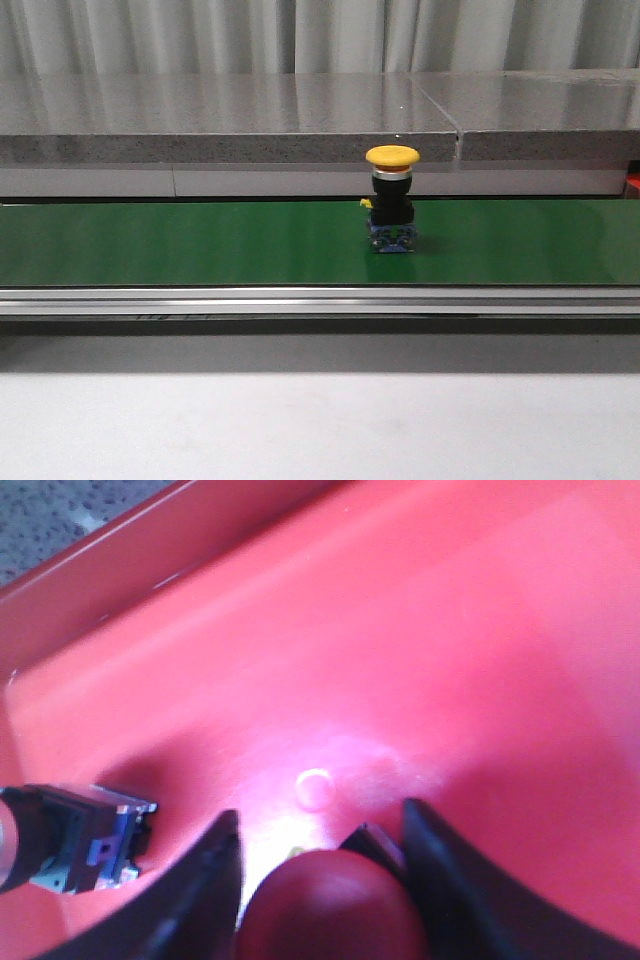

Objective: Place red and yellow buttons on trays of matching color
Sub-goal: 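Move the right gripper back above the conveyor end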

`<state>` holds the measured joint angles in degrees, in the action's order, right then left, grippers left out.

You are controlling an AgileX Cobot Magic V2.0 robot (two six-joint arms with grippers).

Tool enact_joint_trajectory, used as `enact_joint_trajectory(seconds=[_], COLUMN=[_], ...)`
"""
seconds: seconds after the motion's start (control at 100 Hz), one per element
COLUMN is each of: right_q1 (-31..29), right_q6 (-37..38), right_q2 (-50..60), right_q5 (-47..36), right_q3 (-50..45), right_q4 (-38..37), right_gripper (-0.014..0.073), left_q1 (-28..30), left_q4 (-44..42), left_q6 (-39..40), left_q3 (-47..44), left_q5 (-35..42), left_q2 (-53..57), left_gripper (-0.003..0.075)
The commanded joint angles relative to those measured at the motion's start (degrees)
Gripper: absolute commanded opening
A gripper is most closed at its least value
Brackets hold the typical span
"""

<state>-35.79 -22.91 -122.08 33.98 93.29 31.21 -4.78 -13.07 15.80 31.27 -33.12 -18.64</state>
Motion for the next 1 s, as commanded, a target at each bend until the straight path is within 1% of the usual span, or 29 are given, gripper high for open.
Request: enact_joint_trajectory(seconds=[0.0, 0.05, 0.11, 0.27, 0.59, 0.68, 0.78, 0.99], right_q1=[-0.4, -0.4, -0.4, -0.4, 0.7, 1.8, 3.7, 9.7], right_q6=[0.0, 0.0, 0.0, 0.0, 0.0, -0.5, -3.0, -7.2], right_q2=[3.4, 3.5, 4.0, 6.7, 16.6, 20.1, 24.2, 32.8], right_q5=[0.1, 0.7, 1.8, 4.8, 9.1, 9.2, 9.1, 8.8], right_q3=[3.4, 4.4, 5.8, 8.4, 7.9, 6.0, 2.8, -6.6], right_q4=[1.0, 1.0, 1.0, 1.0, 1.0, 1.0, 1.0, 1.0], right_gripper=[0.0546, 0.0593, 0.0615, 0.0616, 0.0614, 0.0614, 0.0614, 0.0614], left_q1=[-0.4, -0.4, -0.4, -0.4, -0.4, -0.4, -0.4, -0.4], left_q4=[0.0, 0.0, 0.0, 0.0, 0.0, 0.0, 0.0, 0.0], left_q6=[0.1, 0.1, 0.1, 0.1, 0.1, 0.1, 0.1, 0.1], left_q3=[1.5, 1.5, 1.5, 1.5, 1.5, 1.5, 1.5, 1.5], left_q5=[4.2, 4.2, 4.2, 4.2, 4.2, 4.2, 4.2, 4.2], left_q2=[-0.6, -0.6, -0.6, -0.6, -0.6, -0.6, -0.6, -0.6], left_gripper=[-0.0019, -0.0019, -0.0019, -0.0019, -0.0019, -0.0019, -0.0019, -0.0019])
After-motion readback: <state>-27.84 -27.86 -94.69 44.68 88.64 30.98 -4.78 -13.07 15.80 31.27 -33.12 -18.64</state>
